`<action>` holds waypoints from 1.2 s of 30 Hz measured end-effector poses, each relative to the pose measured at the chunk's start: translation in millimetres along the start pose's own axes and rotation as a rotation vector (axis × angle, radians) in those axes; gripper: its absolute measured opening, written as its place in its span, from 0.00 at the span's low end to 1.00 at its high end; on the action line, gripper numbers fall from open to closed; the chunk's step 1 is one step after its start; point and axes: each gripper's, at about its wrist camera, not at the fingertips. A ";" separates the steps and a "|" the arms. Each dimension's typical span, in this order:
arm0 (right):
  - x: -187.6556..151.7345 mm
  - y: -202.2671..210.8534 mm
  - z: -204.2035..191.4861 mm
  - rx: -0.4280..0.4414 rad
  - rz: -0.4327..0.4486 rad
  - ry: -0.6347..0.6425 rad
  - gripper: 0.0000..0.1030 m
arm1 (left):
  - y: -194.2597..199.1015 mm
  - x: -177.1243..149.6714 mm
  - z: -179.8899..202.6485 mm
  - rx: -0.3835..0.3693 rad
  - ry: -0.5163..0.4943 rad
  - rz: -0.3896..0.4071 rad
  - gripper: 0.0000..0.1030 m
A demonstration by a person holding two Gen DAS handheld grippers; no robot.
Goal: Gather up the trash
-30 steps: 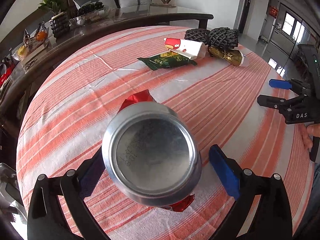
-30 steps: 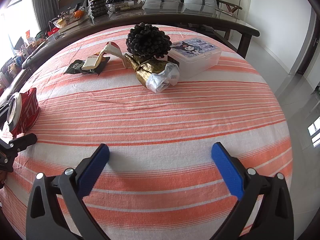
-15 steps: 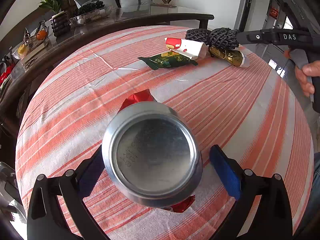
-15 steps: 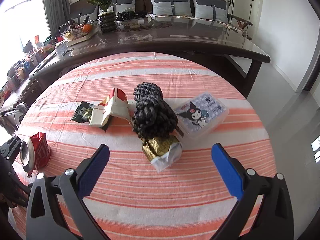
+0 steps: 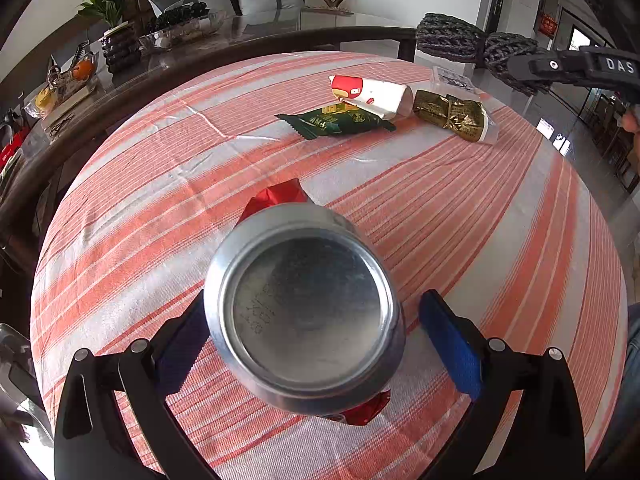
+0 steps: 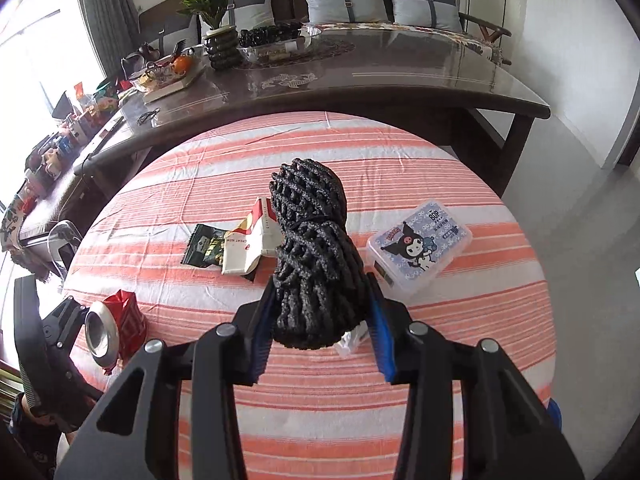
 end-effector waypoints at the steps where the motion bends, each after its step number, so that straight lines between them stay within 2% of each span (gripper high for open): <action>1: -16.6 7.4 -3.4 0.007 0.009 0.002 0.39 | 0.0 0.0 0.0 0.000 0.000 0.000 0.96; 3: -49.5 11.3 -9.9 0.032 0.003 -0.008 0.40 | 0.0 0.0 -0.2 0.000 0.000 0.000 0.96; 5: -78.7 3.1 -16.1 0.019 -0.019 -0.020 0.40 | 0.1 0.0 -0.2 -0.002 0.001 0.000 0.96; 7: -99.5 -10.1 -21.8 -0.012 -0.045 -0.017 0.40 | 1.2 -0.7 -1.7 -0.013 0.005 0.004 0.96; 10: -119.9 -23.7 -21.9 -0.003 -0.076 -0.049 0.45 | 9.6 -10.0 -12.6 -0.066 0.031 0.022 0.96; 11: -125.0 -22.4 -19.7 0.004 -0.074 -0.058 0.48 | 14.1 -17.0 -17.9 -0.087 0.041 0.029 0.95; 13: -132.3 -16.6 -17.3 0.019 -0.073 -0.072 0.63 | 24.3 -33.1 -29.2 -0.131 0.067 0.050 0.95; 14: -135.5 -12.1 -16.0 0.021 -0.065 -0.077 0.67 | 29.6 -40.4 -34.7 -0.154 0.084 0.062 0.95; 16: -139.8 -4.1 -11.6 0.029 -0.056 -0.081 0.74 | 39.2 -49.7 -42.4 -0.185 0.115 0.083 0.95; 20: -134.9 4.5 -4.0 0.062 -0.065 -0.097 0.74 | 54.7 -41.8 -34.9 -0.206 0.091 0.115 0.95; 22: -124.2 9.5 -5.7 0.063 -0.060 -0.084 0.74 | 55.4 -29.3 -24.0 -0.178 0.059 0.112 0.95; 24: -110.1 14.4 -11.8 0.051 -0.050 -0.045 0.74 | 49.4 -17.7 -13.4 -0.109 0.038 0.084 0.95; 26: -95.1 10.3 -19.2 0.044 -0.088 0.004 0.74 | 41.9 -10.3 -7.4 -0.054 0.023 0.061 0.95; 28: -83.6 0.7 -27.3 0.026 -0.132 0.042 0.74 | 37.1 -7.3 -4.9 -0.032 0.013 0.045 0.87; 33: -66.0 -31.4 -47.1 0.005 -0.228 0.146 0.74 | 39.1 -6.1 -8.0 -0.009 0.012 0.049 0.79; 34: -64.6 -36.9 -48.9 -0.004 -0.248 0.152 0.70 | 40.6 -6.0 -8.4 -0.014 0.010 0.053 0.73; 35: -63.9 -40.9 -49.7 -0.005 -0.265 0.153 0.61 | 41.0 -5.6 -8.2 -0.018 0.004 0.052 0.68; 36: -64.0 -42.3 -49.8 0.003 -0.273 0.147 0.39 | 41.0 -5.3 -8.2 -0.015 -0.003 0.046 0.61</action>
Point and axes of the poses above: each gripper's, at about its wrist camera, not at the fingertips, and y roughly against the way its jaws point, z to its right, x to its top, and after that the axes turned 11 degrees about -z, right-handed
